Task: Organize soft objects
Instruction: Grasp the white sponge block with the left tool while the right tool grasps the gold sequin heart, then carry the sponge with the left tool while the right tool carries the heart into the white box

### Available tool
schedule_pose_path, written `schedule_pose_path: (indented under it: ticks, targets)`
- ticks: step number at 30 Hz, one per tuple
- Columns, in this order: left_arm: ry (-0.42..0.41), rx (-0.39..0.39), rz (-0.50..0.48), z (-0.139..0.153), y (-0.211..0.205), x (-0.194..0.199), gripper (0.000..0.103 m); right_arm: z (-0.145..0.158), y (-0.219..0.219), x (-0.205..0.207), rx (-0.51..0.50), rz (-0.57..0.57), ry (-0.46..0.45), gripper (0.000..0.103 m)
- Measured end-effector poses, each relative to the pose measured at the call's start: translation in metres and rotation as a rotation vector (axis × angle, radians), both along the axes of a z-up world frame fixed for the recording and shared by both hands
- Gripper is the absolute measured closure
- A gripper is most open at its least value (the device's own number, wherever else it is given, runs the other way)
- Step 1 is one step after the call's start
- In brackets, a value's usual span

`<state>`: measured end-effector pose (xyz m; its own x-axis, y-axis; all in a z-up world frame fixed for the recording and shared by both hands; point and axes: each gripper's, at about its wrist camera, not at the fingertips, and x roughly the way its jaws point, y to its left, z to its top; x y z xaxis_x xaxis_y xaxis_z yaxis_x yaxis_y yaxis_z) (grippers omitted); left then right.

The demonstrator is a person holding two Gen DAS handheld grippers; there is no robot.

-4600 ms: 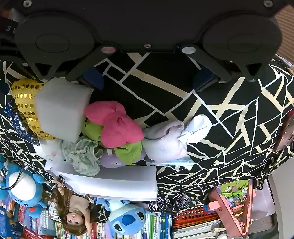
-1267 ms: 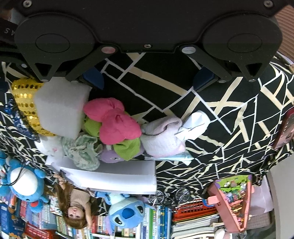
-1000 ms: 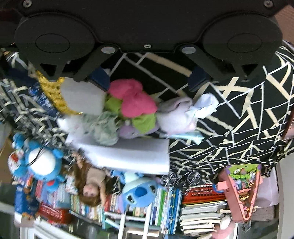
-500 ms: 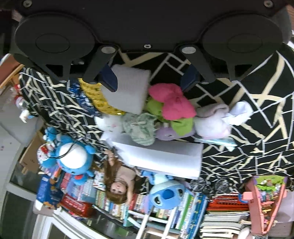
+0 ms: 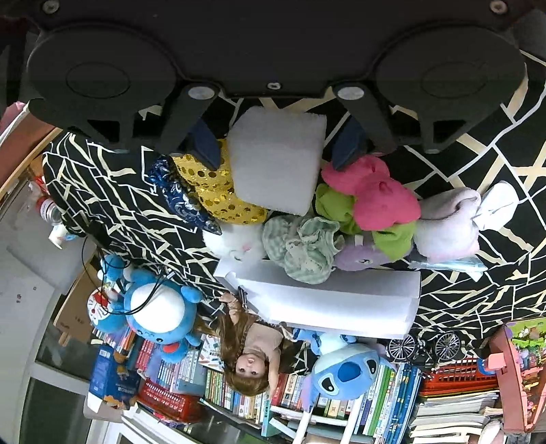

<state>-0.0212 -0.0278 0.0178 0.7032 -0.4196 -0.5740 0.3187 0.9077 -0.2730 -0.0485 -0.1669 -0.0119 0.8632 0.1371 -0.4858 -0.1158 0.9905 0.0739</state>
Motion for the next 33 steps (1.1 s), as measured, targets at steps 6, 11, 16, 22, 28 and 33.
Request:
schedule_pose_path:
  ticks: [6, 11, 16, 22, 28, 33]
  targets:
    - [0.019, -0.018, 0.009, -0.001, 0.004, 0.005, 0.049, 0.000, -0.003, 0.001, 0.025, 0.002, -0.011, 0.028]
    - [-0.056, -0.011, 0.003, 0.017, 0.010, -0.003, 0.049, 0.001, -0.005, 0.008, 0.067, 0.019, -0.013, 0.023]
    - [-0.102, -0.033, 0.033, 0.034, 0.020, -0.002, 0.049, 0.004, -0.002, 0.017, 0.095, 0.050, -0.022, 0.015]
    - [-0.101, -0.066, 0.080, 0.043, 0.038, 0.006, 0.049, 0.005, 0.006, 0.031, 0.098, 0.070, -0.009, 0.005]
    - [-0.107, -0.059, 0.120, 0.045, 0.048, 0.011, 0.049, 0.002, 0.010, 0.043, 0.118, 0.051, 0.034, 0.024]
    - [-0.115, -0.073, 0.133, 0.047, 0.052, 0.014, 0.049, 0.003, 0.014, 0.039, 0.086, 0.045, 0.035, 0.046]
